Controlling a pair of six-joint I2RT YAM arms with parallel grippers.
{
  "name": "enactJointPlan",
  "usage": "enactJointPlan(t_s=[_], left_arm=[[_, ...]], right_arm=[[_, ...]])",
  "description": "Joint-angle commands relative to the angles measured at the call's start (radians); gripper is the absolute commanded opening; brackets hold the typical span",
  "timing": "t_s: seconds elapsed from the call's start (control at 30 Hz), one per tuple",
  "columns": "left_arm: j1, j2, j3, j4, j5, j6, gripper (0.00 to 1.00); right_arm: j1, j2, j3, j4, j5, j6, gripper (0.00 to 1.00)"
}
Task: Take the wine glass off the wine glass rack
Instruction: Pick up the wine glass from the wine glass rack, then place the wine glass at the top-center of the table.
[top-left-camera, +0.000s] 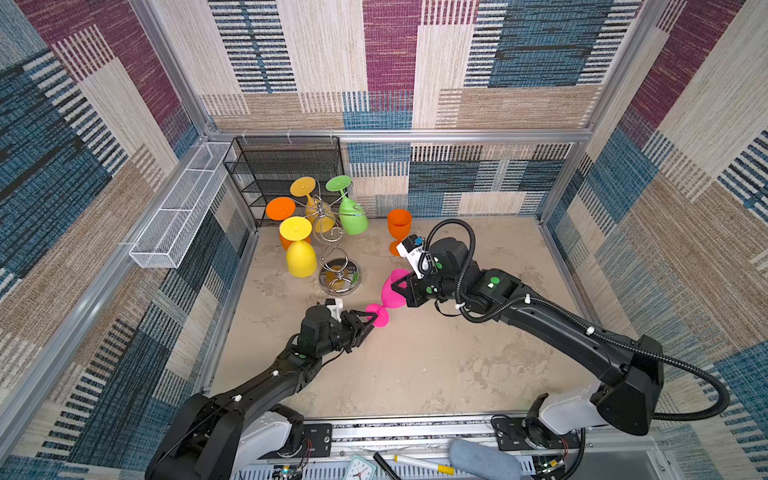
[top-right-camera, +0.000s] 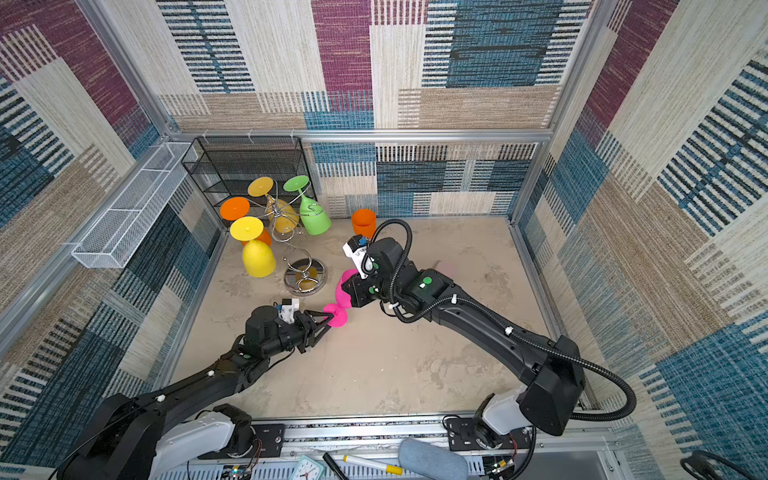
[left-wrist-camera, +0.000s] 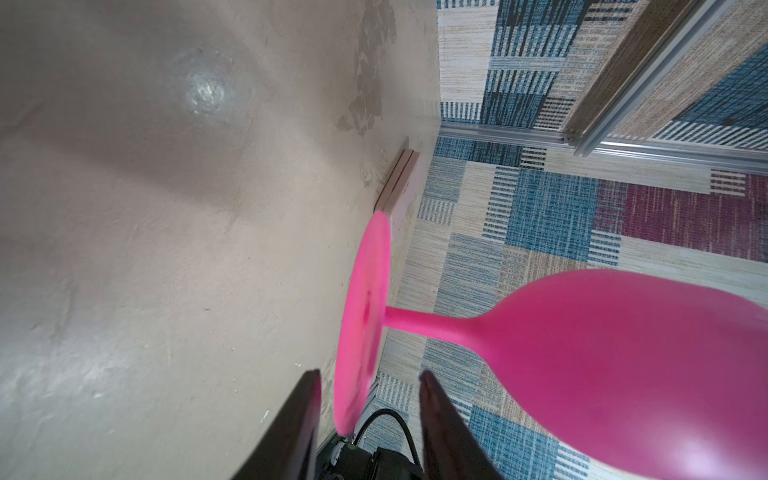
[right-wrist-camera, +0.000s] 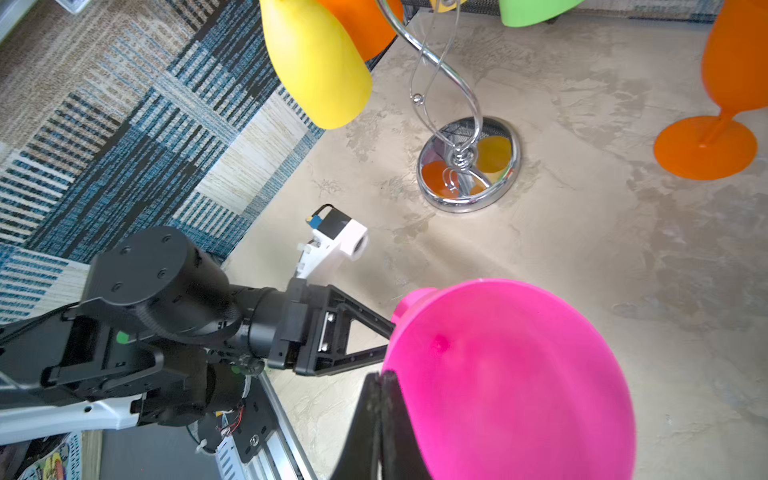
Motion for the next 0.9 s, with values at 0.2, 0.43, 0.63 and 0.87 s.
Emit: enactJointPlan(t_s=[0.2, 0.43, 0.63, 0.87], left_arm=[[0.007, -0.134, 0.028, -0.175, -0.027, 0.149, 0.66], [0.007, -0.243, 0.086, -0.413, -0.065, 0.296, 0.70], [0.006, -0.252, 0.142, -0.547, -0.089, 0.394, 0.74], [0.006, -0.209, 0.164, -0.559, -0.072, 0.411, 0.74]], right_arm=[[-0.094, 0.093, 0.104, -0.078, 0.229, -0.042, 0.00], [-0.207, 0.249, 0.295, -0.115, 0.313, -0.135, 0.00], [-0.273, 0.416, 0.491, -0.141, 0.410, -0.217, 0.00], [-0.336, 0.580, 0.690, -0.144, 0.421, -0.311, 0.00]])
